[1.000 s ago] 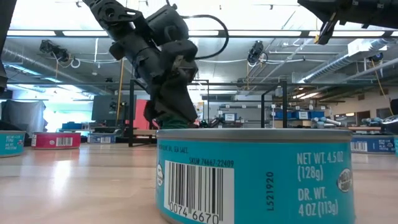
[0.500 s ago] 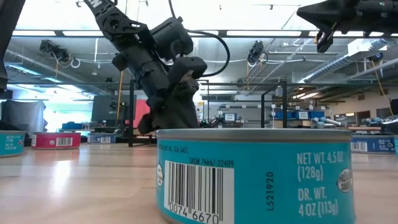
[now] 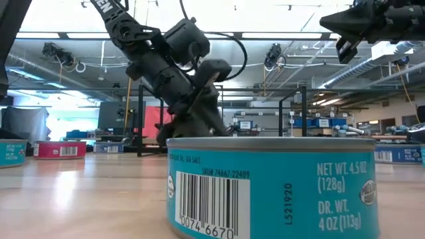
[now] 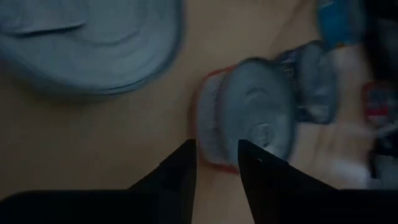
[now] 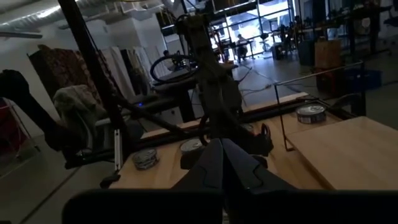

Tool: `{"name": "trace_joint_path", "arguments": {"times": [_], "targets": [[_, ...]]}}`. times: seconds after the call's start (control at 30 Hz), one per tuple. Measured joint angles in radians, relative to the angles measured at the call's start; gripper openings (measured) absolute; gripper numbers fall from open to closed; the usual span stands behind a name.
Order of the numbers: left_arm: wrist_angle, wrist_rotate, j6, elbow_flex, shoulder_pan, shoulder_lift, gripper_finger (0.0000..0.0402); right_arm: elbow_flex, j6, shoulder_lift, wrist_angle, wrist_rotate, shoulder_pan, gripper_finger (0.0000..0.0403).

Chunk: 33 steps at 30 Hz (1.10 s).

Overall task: Stack canned seafood by type on shelf
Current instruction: Put the center red tuna can on the shelf

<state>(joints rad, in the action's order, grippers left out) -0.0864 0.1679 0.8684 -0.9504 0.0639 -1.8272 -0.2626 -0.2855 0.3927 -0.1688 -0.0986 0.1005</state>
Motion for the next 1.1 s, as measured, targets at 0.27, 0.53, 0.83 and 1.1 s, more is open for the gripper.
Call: {"name": "trace_joint_path", "arguments": {"times": [0.27, 0.53, 0.83, 1.1], "targets": [[-0.03, -0.002, 0.008, 0.0, 0.0, -0.013, 0.0122, 0.0, 0.0, 0.0, 0.005, 0.002, 0.002, 0.0003], [-0.068, 0.002, 0.035, 0.0, -0.004, -0.013, 0.0122, 0.0, 0.0, 0.0, 0.005, 0.004, 0.002, 0.0004], [-0.073, -0.02, 0.053, -0.001, -0.007, -0.013, 0.0121, 0.0, 0.006, 0.0, 0.006, 0.028, 0.002, 0.0004], [-0.024, -0.035, 0.002, -0.094, -0.014, -0.063, 0.0121, 0.001, 0.009, 0.0, 0.007, 0.028, 0.002, 0.0004]]}}
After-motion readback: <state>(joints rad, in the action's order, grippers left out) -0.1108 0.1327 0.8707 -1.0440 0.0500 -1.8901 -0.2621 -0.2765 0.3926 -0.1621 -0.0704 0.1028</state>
